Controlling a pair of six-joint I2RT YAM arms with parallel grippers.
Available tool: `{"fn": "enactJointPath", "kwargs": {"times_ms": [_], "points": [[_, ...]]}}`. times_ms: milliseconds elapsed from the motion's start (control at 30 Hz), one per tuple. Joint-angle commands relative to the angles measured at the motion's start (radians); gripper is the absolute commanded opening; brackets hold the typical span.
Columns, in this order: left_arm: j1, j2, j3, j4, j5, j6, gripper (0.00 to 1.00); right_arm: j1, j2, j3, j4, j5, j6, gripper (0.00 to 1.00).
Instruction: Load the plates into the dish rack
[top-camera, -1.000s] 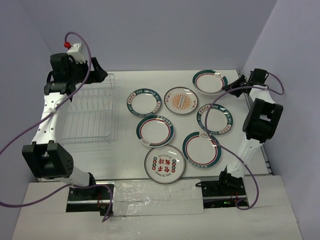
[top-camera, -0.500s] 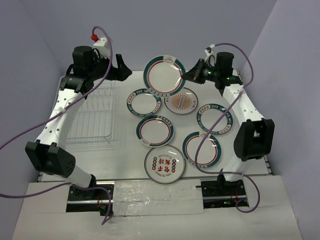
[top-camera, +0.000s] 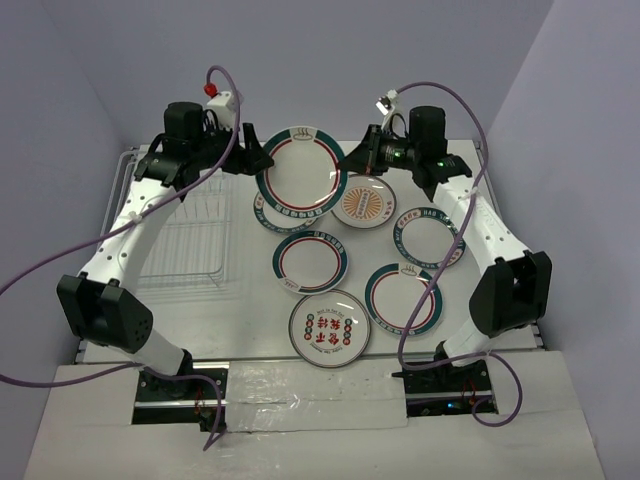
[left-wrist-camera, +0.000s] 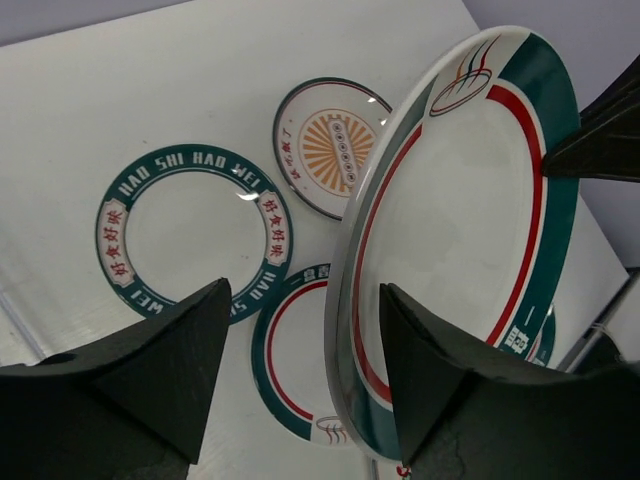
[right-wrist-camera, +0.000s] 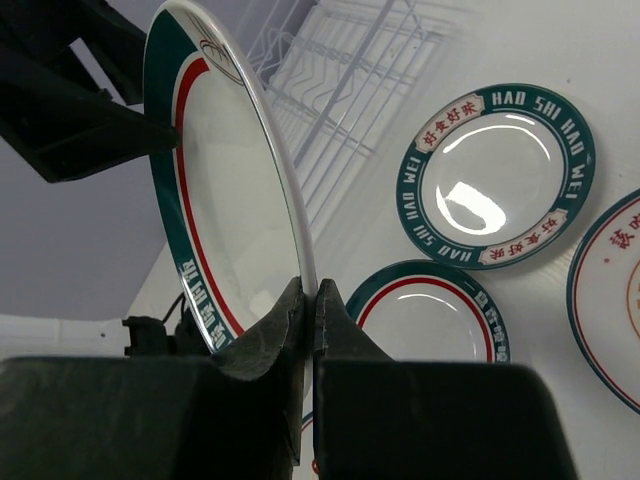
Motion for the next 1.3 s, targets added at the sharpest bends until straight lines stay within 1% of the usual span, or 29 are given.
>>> {"fn": "enactJointPath", "kwargs": {"times_ms": [0,67,133,200,233,300,333,400,433,500,533,567,600,633,667,733,767,833,867,900,933,967,1067,1100,1233,1267], "points": [[-0.004,0.002,-0.004,0.027,0.101,-0.028,0.68,0.012,-0.062,-0.012,0.074,-0.077,0.004,0.0],[-0.003,0.007,-0.007,0.031,0.127,-0.037,0.64,0.015,-0.062,-0.015,0.081,-0.084,0.006,0.0],[-0.003,0.002,-0.021,0.039,0.188,-0.047,0.6,0.018,-0.062,-0.017,0.082,-0.09,0.006,0.0],[-0.003,-0.008,-0.047,0.07,0.231,-0.068,0.53,0.02,-0.062,-0.021,0.09,-0.093,0.01,0.0],[-0.004,-0.011,-0.055,0.083,0.242,-0.08,0.46,0.02,-0.062,-0.024,0.094,-0.094,0.014,0.0],[-0.004,-0.015,-0.067,0.088,0.256,-0.089,0.35,0.02,-0.062,-0.028,0.107,-0.096,0.024,0.0],[-0.003,-0.013,-0.068,0.087,0.265,-0.093,0.26,0.02,-0.063,-0.029,0.111,-0.097,0.026,0.0],[-0.003,-0.013,-0.065,0.077,0.265,-0.094,0.12,0.02,-0.065,-0.032,0.119,-0.097,0.034,0.0],[-0.003,-0.013,-0.064,0.071,0.254,-0.093,0.0,0.02,-0.065,-0.032,0.117,-0.105,0.032,0.0],[0.002,-0.019,-0.053,0.05,0.254,-0.093,0.0,0.02,-0.07,-0.035,0.125,-0.119,0.026,0.0],[0.005,-0.024,-0.049,0.039,0.244,-0.096,0.0,0.02,-0.07,-0.032,0.12,-0.113,0.02,0.07],[0.008,-0.031,-0.041,0.027,0.178,-0.103,0.0,0.018,-0.07,-0.028,0.093,-0.104,0.006,0.51],[0.019,-0.048,-0.02,0.016,0.129,-0.106,0.0,0.015,-0.071,-0.025,0.076,-0.087,0.001,0.72],[0.026,-0.057,-0.006,-0.013,0.072,-0.103,0.0,0.009,-0.073,-0.023,0.061,-0.049,-0.003,0.97],[0.031,-0.067,0.013,-0.03,-0.094,-0.105,0.0,0.004,-0.077,-0.026,0.044,-0.03,-0.006,1.0],[0.032,-0.1,0.054,-0.055,-0.27,-0.081,0.0,-0.025,-0.089,-0.037,0.033,0.004,-0.006,1.0],[0.032,-0.126,0.068,-0.05,-0.421,-0.065,0.0,-0.036,-0.096,-0.041,0.027,0.027,-0.006,1.0],[0.029,-0.137,0.093,-0.053,-0.569,-0.041,0.0,-0.071,-0.108,-0.051,0.022,0.05,-0.009,1.0],[0.028,-0.128,0.138,-0.062,-0.639,-0.03,0.0,-0.08,-0.111,-0.051,0.015,0.062,-0.011,1.0],[0.028,-0.121,0.163,-0.07,-0.795,-0.013,0.0,-0.098,-0.113,-0.051,0.01,0.08,-0.012,1.0],[0.026,-0.11,0.186,-0.09,-0.862,-0.001,0.0,-0.106,-0.111,-0.049,0.007,0.087,-0.014,1.0],[0.019,-0.091,0.22,-0.093,-1.004,0.012,0.0,-0.114,-0.111,-0.048,-0.001,0.099,-0.016,1.0],[-0.013,-0.067,0.215,-0.047,-1.186,0.1,0.0,-0.131,-0.105,-0.046,-0.015,0.108,-0.02,1.0],[-0.024,-0.062,0.202,-0.027,-1.274,0.126,0.0,-0.132,-0.103,-0.046,-0.016,0.114,-0.02,1.0],[-0.093,-0.039,0.099,0.103,-1.45,0.304,0.0,-0.135,-0.093,-0.043,-0.03,0.136,-0.029,1.0],[-0.115,-0.028,0.068,0.129,-1.464,0.318,0.0,-0.137,-0.087,-0.04,-0.031,0.136,-0.031,1.0]]}}
